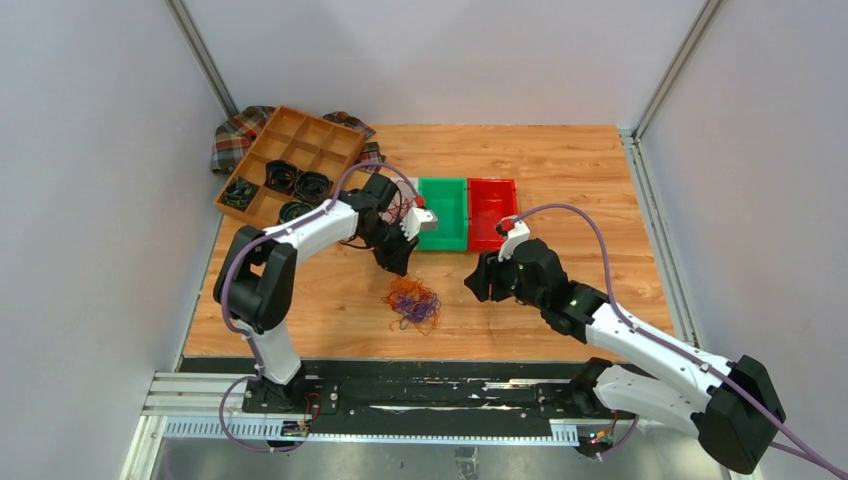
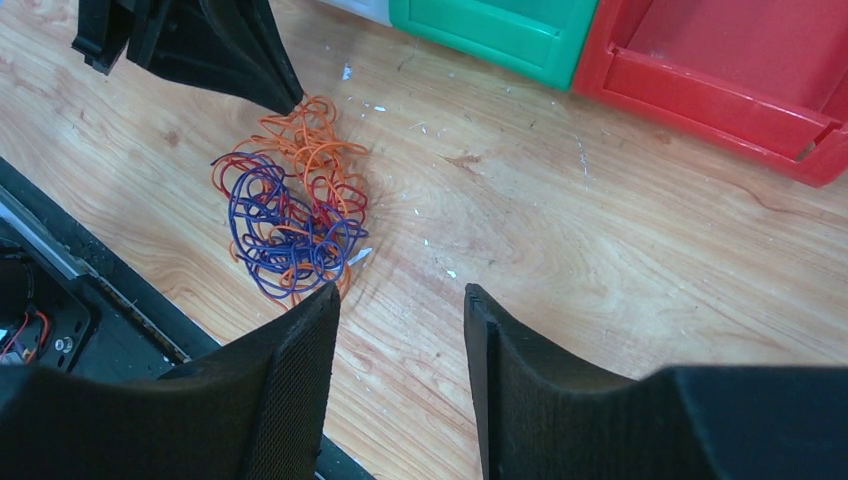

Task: Untangle the cables
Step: Untie the cable.

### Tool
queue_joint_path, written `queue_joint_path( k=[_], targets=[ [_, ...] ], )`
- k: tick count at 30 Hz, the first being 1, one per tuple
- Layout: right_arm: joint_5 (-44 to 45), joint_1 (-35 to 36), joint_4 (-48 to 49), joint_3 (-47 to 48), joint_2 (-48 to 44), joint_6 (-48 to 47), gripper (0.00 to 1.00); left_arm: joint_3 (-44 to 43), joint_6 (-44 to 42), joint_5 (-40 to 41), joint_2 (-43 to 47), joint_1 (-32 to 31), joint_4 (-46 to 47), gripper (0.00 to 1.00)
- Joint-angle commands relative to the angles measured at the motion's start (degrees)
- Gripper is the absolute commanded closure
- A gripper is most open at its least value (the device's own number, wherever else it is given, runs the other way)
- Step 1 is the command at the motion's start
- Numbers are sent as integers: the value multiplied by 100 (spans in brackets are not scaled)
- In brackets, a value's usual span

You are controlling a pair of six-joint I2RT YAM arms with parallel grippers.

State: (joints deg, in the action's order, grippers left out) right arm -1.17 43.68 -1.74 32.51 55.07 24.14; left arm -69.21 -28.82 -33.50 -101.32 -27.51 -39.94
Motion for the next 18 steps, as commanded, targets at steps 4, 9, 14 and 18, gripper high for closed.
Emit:
queue_joint_path(
  k=[4,9,14,18],
  targets=[
    [-127,86,-19,156,66,131,54,84,-158,23,534,-18,-68,99],
    [-188,127,-79,344,228,130,56,137,-94,-248,1231,-18,-544,99],
    [161,439,-357,848,602,-47,55,111,138,-410,1766,-18,-743,99],
    [336,623,-217,964,733,4,52,260,-55,-221,1935,-26,-744,79]
  ],
)
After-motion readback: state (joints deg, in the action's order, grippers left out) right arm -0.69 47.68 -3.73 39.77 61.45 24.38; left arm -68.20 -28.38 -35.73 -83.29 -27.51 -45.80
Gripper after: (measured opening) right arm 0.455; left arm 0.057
